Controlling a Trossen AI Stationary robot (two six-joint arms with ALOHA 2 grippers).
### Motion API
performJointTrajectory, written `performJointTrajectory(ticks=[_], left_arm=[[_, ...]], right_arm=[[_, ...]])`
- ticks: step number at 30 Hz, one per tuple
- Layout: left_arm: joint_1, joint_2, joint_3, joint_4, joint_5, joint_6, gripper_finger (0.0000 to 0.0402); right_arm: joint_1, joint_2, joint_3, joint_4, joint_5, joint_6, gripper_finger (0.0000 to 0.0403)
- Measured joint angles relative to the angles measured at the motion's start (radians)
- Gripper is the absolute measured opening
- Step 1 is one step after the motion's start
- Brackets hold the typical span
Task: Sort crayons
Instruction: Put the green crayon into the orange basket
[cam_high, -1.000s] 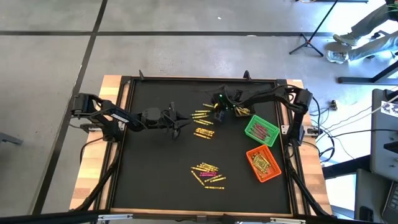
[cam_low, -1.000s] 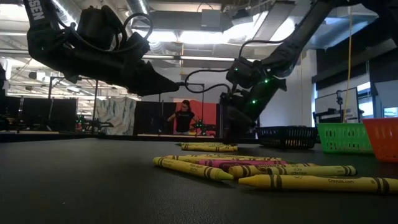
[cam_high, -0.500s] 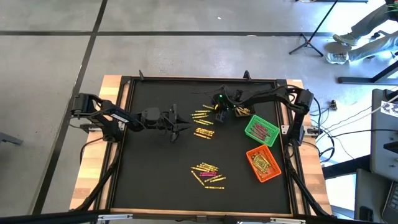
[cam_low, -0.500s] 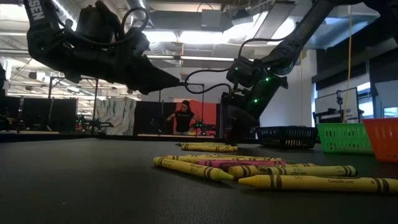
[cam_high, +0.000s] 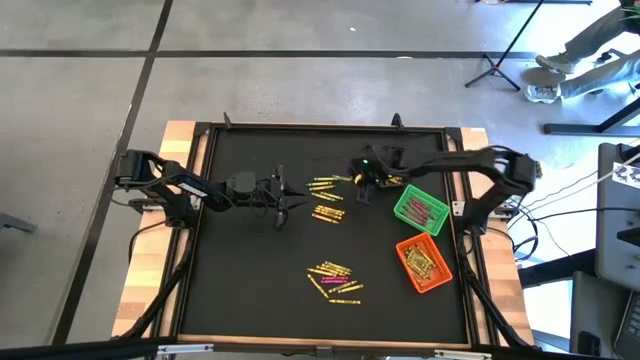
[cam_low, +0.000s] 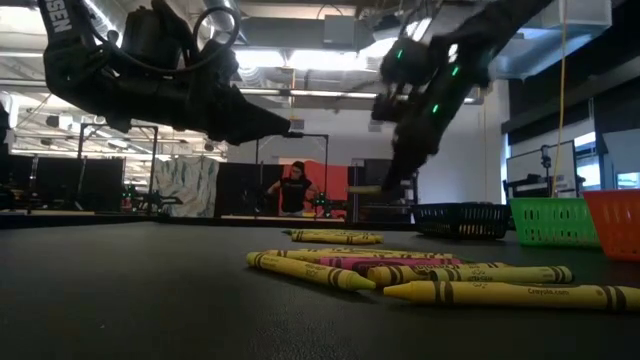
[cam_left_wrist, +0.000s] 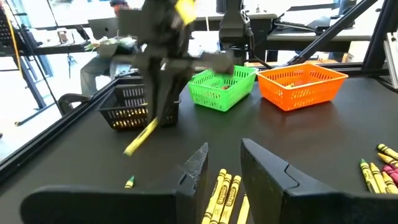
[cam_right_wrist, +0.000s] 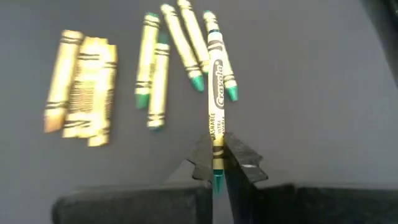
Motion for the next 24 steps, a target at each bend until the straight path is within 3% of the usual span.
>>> performJointTrajectory(ticks=[5,11,17,24], left_arm=[[0.0,0.0,0.0,0.009,-0.001,0.0,0.0079],[0.0,0.0,0.0,0.033,-0.006,0.001,0.0079],[-0.006,0.0,0.0,0.038,-0.007,-0.006,0.0079],[-0.035,0.0,0.0,0.084,-0.006,-0.005,0.0079]], right_arm=[[0.088,-0.14,-0.019,-0.131,0.003,0.06,0.0017],[0.217,-0.348,-0.137,-0.238,0.001,0.195,0.0018],[0.38,-0.557,-0.246,-0.315,-0.003,0.434,0.0018],[0.619,-0.707,-0.286,-0.433,0.004,0.753,0.0019]])
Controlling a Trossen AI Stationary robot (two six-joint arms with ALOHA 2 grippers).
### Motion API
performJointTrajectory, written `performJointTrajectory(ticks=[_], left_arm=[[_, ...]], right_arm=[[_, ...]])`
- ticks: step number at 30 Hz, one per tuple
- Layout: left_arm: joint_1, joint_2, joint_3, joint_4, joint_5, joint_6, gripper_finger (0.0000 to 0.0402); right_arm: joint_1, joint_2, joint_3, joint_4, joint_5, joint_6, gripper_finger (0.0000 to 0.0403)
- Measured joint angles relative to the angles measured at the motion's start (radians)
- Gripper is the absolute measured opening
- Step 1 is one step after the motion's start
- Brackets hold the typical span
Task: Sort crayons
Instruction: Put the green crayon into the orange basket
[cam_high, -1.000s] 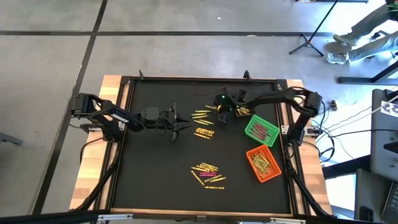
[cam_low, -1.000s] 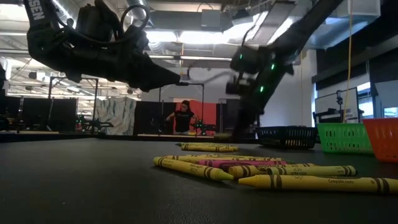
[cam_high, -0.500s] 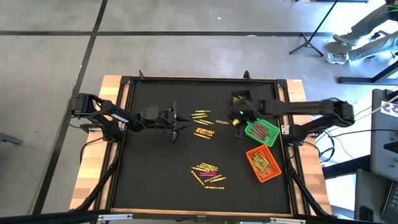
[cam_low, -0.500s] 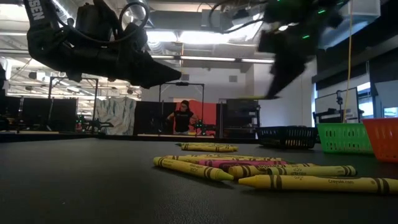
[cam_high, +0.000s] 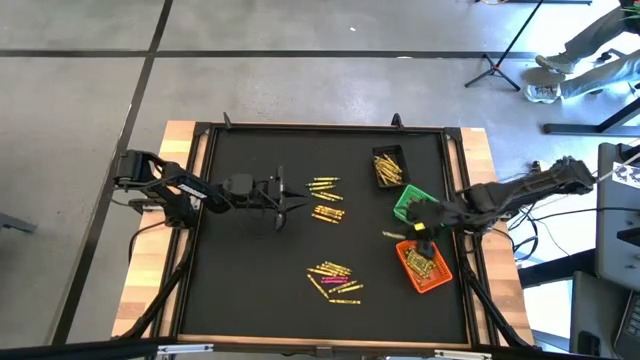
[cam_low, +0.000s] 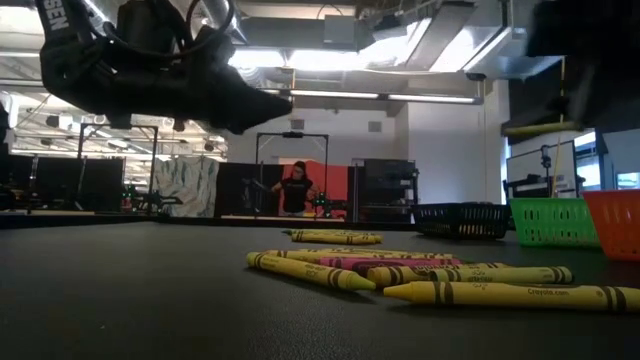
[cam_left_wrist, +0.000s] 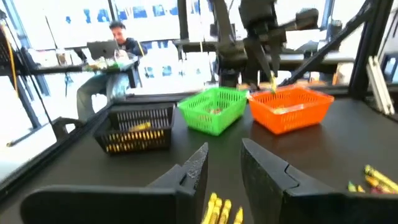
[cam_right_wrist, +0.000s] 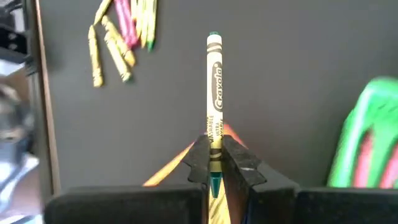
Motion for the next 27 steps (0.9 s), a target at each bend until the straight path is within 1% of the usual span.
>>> performJointTrajectory(ticks=[7,11,13,16,19,22,24,27], left_arm=[[-0.013,0.0,0.03,0.013,0.0,0.031,0.0079],[-0.013,0.0,0.053,0.005,0.001,0.04,0.0079],[-0.013,0.0,0.059,0.004,0.001,0.043,0.0079],[-0.013,0.0,0.066,0.002,0.001,0.062,0.0079],[-0.013,0.0,0.066,0.005,0.001,0.064,0.0079],[-0.013,0.0,0.066,0.005,0.001,0.068,0.0079],[-0.013,0.0,0.066,0.005,0.001,0.068,0.0079],[-0.013,0.0,0.066,-0.002,0.005,0.064,0.0079]], right_arm=[[0.25,-0.028,-0.064,-0.061,-0.007,0.38,0.0019],[0.374,-0.029,-0.087,-0.064,-0.001,0.551,0.0019],[0.421,-0.029,-0.089,-0.066,0.026,0.613,0.0019],[0.476,-0.028,-0.089,-0.072,0.101,0.685,0.0019],[0.508,-0.028,-0.089,-0.098,0.159,0.727,0.0019],[0.507,-0.027,-0.089,-0.107,0.17,0.732,0.0025],[0.495,-0.027,-0.089,-0.112,0.17,0.732,0.0041],[0.454,-0.03,-0.089,-0.119,0.165,0.73,0.008]])
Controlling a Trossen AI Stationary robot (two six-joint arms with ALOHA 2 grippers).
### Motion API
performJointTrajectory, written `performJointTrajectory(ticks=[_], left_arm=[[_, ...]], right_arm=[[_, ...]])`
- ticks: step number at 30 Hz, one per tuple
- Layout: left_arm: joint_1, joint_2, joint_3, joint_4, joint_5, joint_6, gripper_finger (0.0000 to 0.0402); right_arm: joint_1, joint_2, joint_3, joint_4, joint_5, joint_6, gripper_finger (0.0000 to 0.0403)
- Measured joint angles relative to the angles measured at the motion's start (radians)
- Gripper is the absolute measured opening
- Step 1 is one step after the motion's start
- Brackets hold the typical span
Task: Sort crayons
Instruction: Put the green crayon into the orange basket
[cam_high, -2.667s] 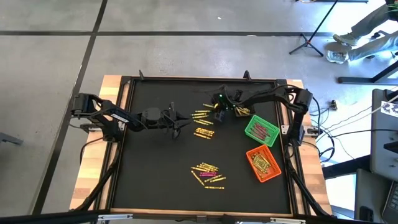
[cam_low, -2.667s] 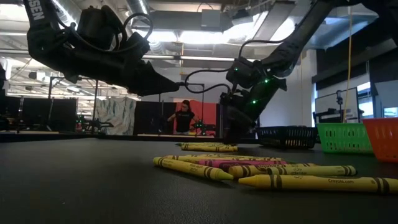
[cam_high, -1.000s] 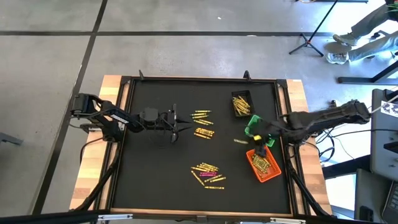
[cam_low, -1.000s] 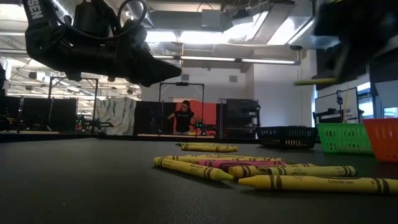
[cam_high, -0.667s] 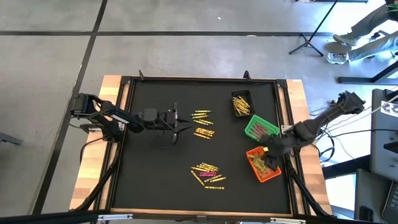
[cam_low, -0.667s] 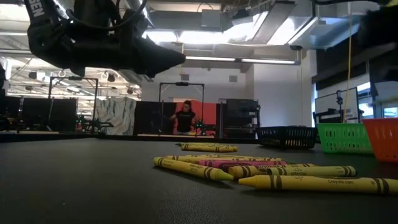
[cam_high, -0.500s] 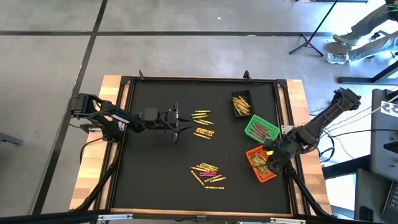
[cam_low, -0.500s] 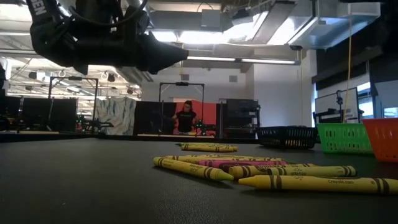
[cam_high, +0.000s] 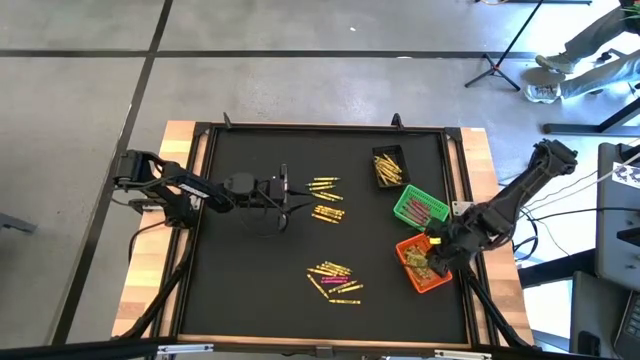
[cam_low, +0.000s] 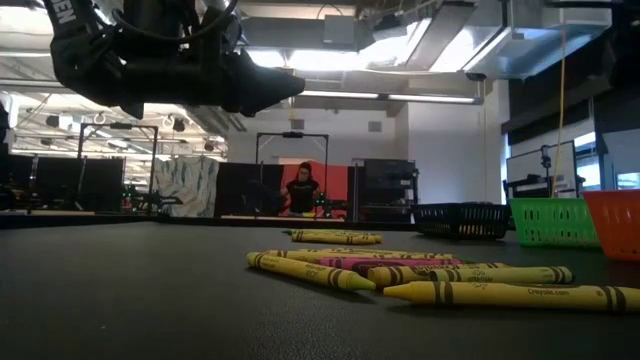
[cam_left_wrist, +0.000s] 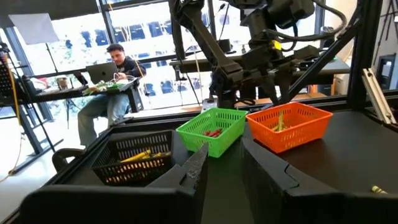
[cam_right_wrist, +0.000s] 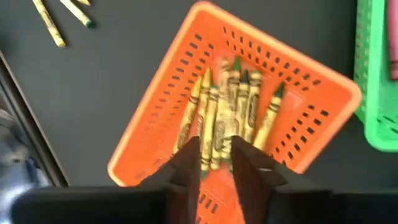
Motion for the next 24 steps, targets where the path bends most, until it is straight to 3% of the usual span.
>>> performJointTrajectory(ticks=[5,9,18,24], left_arm=[[0.0,0.0,0.0,-0.006,0.0,-0.005,0.0079],[0.0,0.0,0.0,-0.014,0.0,-0.007,0.0079],[0.0,0.0,0.0,-0.02,-0.014,-0.023,0.0079],[0.0,0.0,0.0,-0.03,-0.015,-0.034,0.0079]], right_arm=[[-0.133,0.0,0.0,0.065,-0.072,-0.115,0.0145],[-0.282,0.001,0.0,0.175,-0.072,-0.378,0.017],[-0.615,0.099,0.001,0.524,0.152,-1.161,0.0165],[-0.838,0.29,0.001,0.767,0.053,-1.436,0.0163]])
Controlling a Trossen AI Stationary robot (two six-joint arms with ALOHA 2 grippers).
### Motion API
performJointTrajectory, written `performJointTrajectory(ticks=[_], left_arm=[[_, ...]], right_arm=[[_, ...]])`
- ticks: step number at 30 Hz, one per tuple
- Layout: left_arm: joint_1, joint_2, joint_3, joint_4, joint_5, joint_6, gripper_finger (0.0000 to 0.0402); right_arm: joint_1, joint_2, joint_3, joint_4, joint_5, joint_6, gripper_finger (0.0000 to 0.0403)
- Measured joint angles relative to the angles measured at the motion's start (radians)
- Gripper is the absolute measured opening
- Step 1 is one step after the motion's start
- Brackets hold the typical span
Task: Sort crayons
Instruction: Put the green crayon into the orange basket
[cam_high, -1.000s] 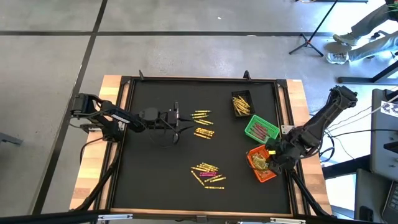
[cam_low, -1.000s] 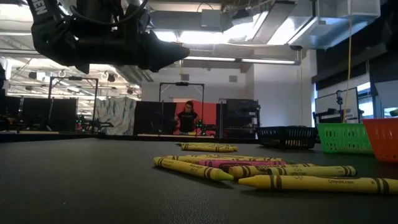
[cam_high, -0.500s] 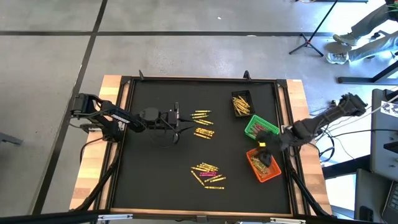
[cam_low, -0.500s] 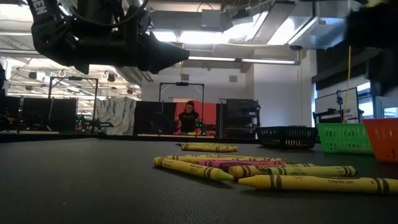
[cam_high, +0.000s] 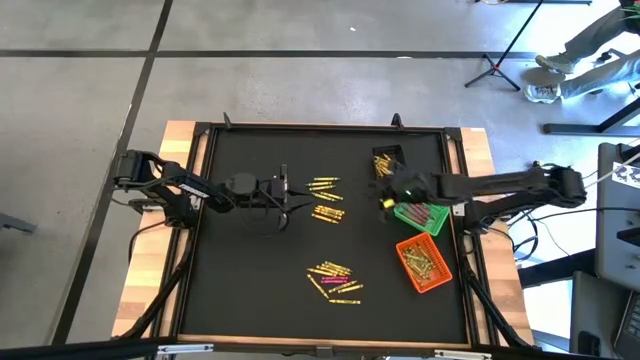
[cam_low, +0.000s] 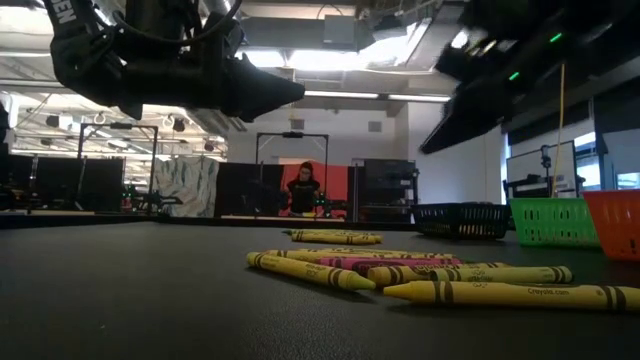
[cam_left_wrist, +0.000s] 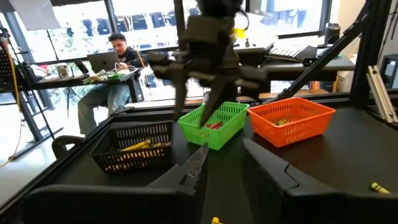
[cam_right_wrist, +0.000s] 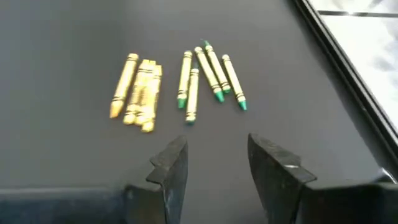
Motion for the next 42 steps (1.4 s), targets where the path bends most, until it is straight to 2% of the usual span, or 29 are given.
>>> performJointTrajectory(ticks=[9,11,18,24,27,36,39,42], left_arm=[[0.0,0.0,0.0,-0.022,-0.028,0.0,0.0079],[0.0,0.0,0.0,-0.023,-0.028,0.0,0.0079],[0.0,0.0,0.0,-0.027,-0.045,0.0,0.0079],[0.001,0.0,0.0,-0.041,-0.045,0.001,0.0079],[0.001,0.0,0.0,-0.047,-0.045,0.001,0.0079],[0.0,0.0,0.0,-0.081,-0.045,0.0,0.0079],[0.0,0.0,0.0,-0.082,-0.045,0.0,0.0079],[0.0,0.0,0.0,-0.082,-0.045,0.0,0.0079]], right_arm=[[-0.219,0.341,0.002,0.413,-0.154,-0.071,0.0163],[-0.253,0.414,0.026,0.454,-0.201,-0.07,0.0163],[-0.323,0.619,0.21,0.375,-0.29,-0.093,0.0163],[-0.328,0.73,0.394,0.154,-0.293,-0.175,0.0163],[-0.326,0.766,0.447,0.111,-0.3,-0.177,0.0163],[-0.327,0.8,0.463,0.071,-0.341,-0.229,0.0159],[-0.326,0.801,0.463,0.069,-0.347,-0.248,0.0137],[-0.326,0.802,0.463,0.061,-0.376,-0.25,0.0096]])
